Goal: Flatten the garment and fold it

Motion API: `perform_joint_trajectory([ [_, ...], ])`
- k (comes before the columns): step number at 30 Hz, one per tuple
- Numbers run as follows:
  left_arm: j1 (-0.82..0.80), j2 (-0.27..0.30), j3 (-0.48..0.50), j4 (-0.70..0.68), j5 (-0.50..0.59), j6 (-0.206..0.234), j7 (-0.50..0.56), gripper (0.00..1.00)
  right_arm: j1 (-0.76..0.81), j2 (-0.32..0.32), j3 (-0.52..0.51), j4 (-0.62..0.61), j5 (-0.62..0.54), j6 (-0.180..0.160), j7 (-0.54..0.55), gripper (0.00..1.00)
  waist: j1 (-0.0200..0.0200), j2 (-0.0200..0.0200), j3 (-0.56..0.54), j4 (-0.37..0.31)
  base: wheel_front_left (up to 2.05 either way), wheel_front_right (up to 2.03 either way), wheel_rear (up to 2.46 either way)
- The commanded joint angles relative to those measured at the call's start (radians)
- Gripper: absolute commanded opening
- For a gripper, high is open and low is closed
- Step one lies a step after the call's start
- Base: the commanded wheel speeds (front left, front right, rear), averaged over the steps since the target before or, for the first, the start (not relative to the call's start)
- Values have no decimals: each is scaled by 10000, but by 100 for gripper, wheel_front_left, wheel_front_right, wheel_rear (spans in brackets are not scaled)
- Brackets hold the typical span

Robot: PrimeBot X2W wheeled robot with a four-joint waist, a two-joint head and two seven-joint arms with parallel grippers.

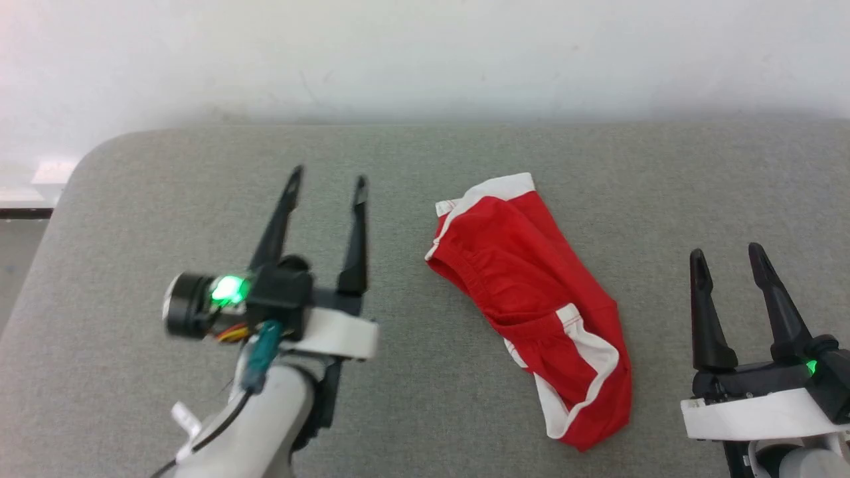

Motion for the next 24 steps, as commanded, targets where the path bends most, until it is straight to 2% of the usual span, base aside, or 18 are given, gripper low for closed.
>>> perform_joint_trajectory([
  [1,736,17,653,-178,266,141,-45,100,144,26,-45,-35,-15,-17,-46,100,1,0,-105,243,0,0,0],
  [3,1387,-73,1309,-235,420,192,-45,100,183,26,-88,-3,11,-17,-46,100,1,0,-125,305,0,0,0],
  [5,1943,-213,1900,-320,552,49,-46,100,218,26,-124,46,75,-17,-46,100,1,0,-146,350,0,0,0],
  [11,3312,-708,3049,-426,1161,-928,-46,100,419,26,-267,251,286,-17,-46,100,1,0,-273,503,0,0,0],
  [19,4160,-1259,3455,-314,1945,-1903,-47,100,767,26,-413,371,365,-17,-46,100,1,0,-437,668,0,0,0],
  [24,4155,-1587,3674,-179,2246,-2320,-47,100,846,26,-387,439,363,-17,-46,100,1,0,-511,680,0,0,0],
])
